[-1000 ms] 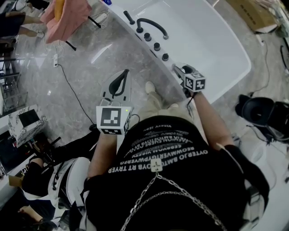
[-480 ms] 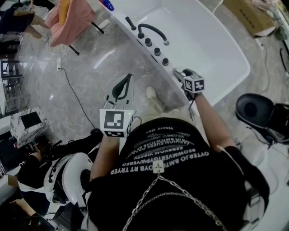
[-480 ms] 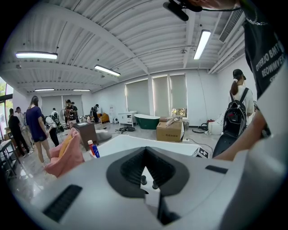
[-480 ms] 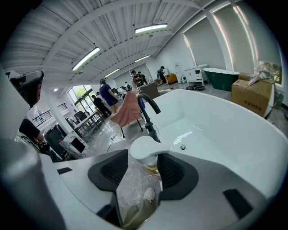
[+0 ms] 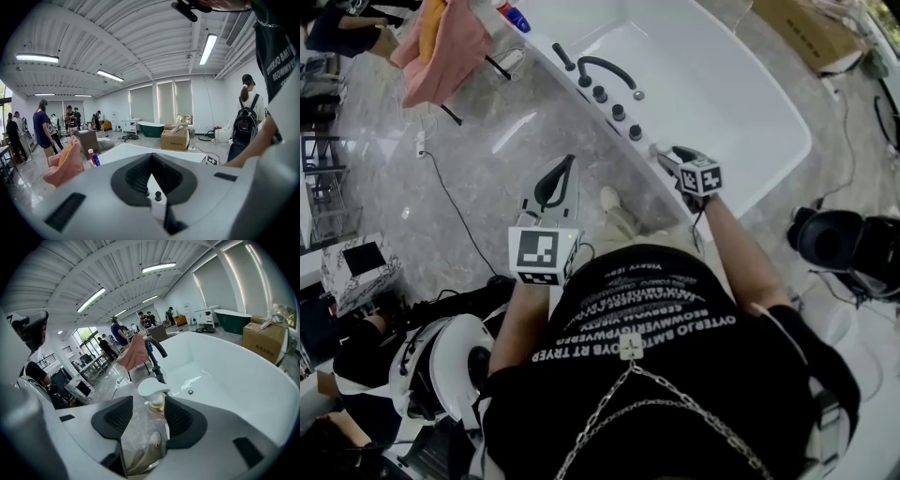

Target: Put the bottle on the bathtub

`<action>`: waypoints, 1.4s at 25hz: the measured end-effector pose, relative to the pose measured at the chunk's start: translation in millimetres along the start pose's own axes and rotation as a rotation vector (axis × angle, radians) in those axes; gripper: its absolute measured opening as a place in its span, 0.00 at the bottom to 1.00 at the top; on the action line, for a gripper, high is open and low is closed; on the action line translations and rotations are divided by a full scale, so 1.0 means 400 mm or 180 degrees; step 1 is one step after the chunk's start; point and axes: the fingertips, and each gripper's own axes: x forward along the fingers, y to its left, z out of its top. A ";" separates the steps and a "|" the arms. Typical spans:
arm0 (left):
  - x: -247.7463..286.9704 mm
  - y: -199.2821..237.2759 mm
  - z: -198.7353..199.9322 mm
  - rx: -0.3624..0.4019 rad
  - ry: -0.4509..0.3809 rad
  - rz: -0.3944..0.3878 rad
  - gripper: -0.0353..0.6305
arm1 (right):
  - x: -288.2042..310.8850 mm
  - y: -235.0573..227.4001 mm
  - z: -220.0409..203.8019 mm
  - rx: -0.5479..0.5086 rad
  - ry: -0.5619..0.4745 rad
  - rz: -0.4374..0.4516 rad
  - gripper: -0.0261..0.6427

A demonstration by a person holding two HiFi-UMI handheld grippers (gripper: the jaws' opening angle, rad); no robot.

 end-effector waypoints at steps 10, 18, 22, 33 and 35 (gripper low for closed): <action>0.027 -0.040 0.022 -0.0015 -0.0120 -0.0111 0.06 | -0.132 0.008 0.032 -0.0275 -0.0493 -0.0103 0.21; 0.049 -0.103 0.086 0.0046 -0.0291 -0.0188 0.06 | -0.358 0.051 0.154 -0.0448 -0.1156 -0.0335 0.04; 0.042 -0.131 0.095 -0.0024 -0.0363 -0.0254 0.06 | -0.466 0.111 0.217 -0.0745 -0.1390 -0.0333 0.04; -0.095 -0.219 0.147 -0.0191 -0.0623 -0.0279 0.06 | -0.743 0.296 0.335 -0.1170 -0.1864 -0.0025 0.04; -0.085 -0.220 0.132 -0.0191 -0.0577 -0.0272 0.06 | -0.758 0.320 0.359 -0.1256 -0.1964 0.0046 0.04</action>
